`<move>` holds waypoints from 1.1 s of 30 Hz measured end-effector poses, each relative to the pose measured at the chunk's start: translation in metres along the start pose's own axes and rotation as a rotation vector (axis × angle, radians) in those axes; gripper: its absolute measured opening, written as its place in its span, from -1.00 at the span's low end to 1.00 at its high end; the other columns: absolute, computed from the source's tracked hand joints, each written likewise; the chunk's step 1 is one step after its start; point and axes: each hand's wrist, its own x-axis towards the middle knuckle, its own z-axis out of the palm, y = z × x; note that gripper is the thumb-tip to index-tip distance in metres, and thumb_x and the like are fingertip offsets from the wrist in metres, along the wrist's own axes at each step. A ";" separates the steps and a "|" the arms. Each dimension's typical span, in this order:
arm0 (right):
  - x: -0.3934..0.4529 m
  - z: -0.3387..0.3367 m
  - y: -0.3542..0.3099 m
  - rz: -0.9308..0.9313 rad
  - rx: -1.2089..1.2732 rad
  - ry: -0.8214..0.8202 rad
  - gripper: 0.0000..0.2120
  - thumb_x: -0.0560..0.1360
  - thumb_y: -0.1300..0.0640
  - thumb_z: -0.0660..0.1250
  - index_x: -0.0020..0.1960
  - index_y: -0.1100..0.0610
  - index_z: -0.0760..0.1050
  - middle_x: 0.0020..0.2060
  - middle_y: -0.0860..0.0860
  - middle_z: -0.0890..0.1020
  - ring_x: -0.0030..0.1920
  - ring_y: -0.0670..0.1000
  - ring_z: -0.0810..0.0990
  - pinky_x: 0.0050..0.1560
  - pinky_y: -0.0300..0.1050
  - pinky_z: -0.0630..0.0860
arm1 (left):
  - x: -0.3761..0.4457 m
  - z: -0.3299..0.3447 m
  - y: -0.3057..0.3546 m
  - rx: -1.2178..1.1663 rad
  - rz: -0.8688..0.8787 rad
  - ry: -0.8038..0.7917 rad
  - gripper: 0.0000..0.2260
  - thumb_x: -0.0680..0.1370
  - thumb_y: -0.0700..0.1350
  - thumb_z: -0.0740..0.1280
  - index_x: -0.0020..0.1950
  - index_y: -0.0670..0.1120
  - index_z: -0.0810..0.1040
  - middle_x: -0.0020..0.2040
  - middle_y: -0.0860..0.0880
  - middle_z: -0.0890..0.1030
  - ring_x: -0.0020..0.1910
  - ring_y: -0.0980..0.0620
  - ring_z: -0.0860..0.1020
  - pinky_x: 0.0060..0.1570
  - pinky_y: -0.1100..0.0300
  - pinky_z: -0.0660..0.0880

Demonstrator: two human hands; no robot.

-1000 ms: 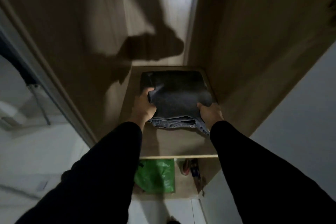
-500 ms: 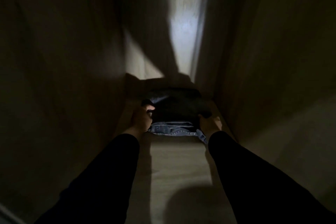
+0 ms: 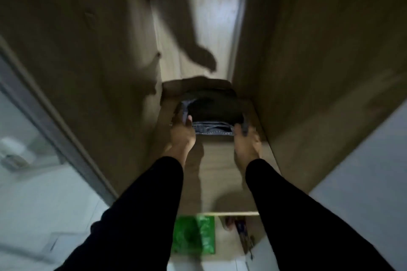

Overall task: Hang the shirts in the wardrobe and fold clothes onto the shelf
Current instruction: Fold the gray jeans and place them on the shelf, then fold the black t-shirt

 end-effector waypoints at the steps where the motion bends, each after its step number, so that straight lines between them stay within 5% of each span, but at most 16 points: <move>1: -0.021 -0.009 -0.005 0.023 0.066 -0.025 -0.46 0.59 -0.14 0.14 0.49 0.06 0.23 0.38 0.11 0.41 0.33 0.16 0.42 0.29 -0.03 0.35 | -0.023 -0.010 0.009 -0.030 0.000 -0.016 -0.61 0.65 -0.03 0.08 0.47 -0.10 0.28 0.39 -0.19 0.41 0.33 -0.20 0.40 0.24 0.16 0.29; 5: -0.107 -0.052 -0.029 0.080 0.152 -0.089 -0.43 0.55 -0.20 0.14 0.48 0.03 0.23 0.41 0.07 0.41 0.39 0.16 0.38 0.38 0.06 0.31 | -0.122 -0.061 0.036 -0.124 -0.015 -0.078 -0.62 0.65 -0.03 0.09 0.47 -0.08 0.29 0.42 -0.09 0.40 0.38 -0.08 0.37 0.22 0.30 0.22; 16: -0.304 -0.122 -0.094 -0.016 0.086 -0.185 -0.59 0.58 0.03 0.22 0.33 0.24 0.43 0.30 0.14 0.52 0.30 0.13 0.47 0.30 -0.10 0.33 | -0.302 -0.233 0.060 -0.022 -0.078 0.060 -0.66 0.66 -0.03 0.03 0.35 -0.13 0.40 0.26 -0.18 0.52 0.25 -0.18 0.45 0.15 0.13 0.33; 22: -0.386 -0.106 -0.121 -0.197 0.000 -0.417 -0.59 0.59 -0.01 0.20 0.28 0.26 0.46 0.26 0.17 0.54 0.28 0.14 0.49 0.24 -0.12 0.35 | -0.377 -0.312 0.034 -0.042 -0.154 0.265 -0.64 0.66 -0.02 0.02 0.40 -0.12 0.35 0.32 -0.13 0.48 0.30 -0.13 0.41 0.20 0.16 0.30; 33: -0.577 -0.069 -0.099 -0.397 -0.093 -0.947 -0.57 0.59 -0.06 0.17 0.30 0.22 0.44 0.23 0.10 0.55 0.23 0.10 0.49 0.22 -0.11 0.36 | -0.592 -0.431 -0.060 -0.049 -0.559 0.678 -0.63 0.66 -0.01 0.03 0.41 -0.12 0.33 0.35 -0.15 0.44 0.32 -0.13 0.40 0.24 0.17 0.29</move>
